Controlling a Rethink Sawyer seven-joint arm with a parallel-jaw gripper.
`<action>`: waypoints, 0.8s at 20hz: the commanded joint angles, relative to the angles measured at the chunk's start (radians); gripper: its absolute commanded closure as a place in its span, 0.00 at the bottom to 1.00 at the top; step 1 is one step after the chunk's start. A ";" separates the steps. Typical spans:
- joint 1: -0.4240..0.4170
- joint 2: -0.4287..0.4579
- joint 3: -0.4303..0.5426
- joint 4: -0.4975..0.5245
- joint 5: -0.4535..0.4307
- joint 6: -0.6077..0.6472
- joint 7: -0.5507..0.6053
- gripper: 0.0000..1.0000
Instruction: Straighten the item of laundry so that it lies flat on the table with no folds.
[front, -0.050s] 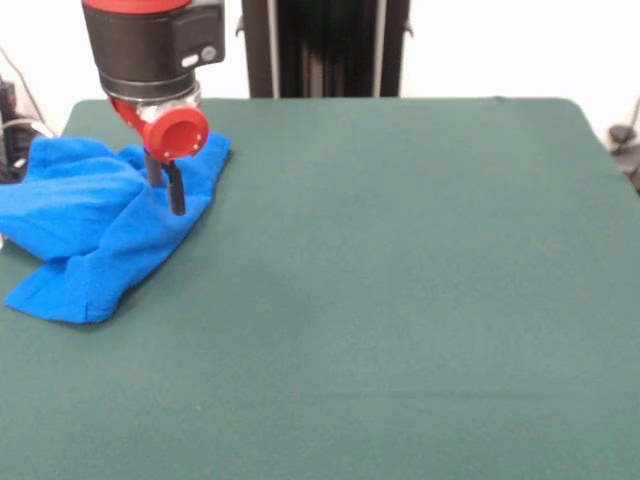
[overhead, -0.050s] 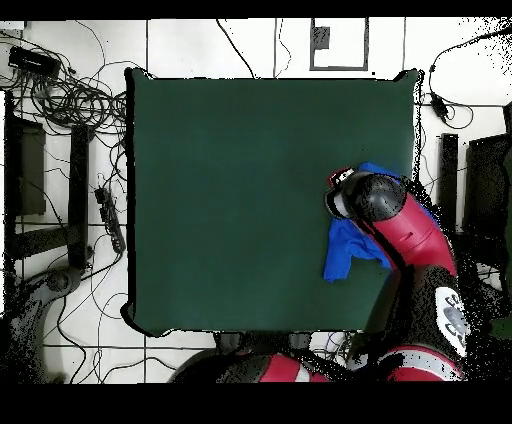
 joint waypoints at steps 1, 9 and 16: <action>0.050 0.068 0.133 0.104 0.108 -0.069 0.327 0.00; 0.093 0.107 0.108 0.073 0.095 -0.091 0.280 0.00; 0.059 0.164 0.132 0.024 0.015 -0.053 0.130 0.00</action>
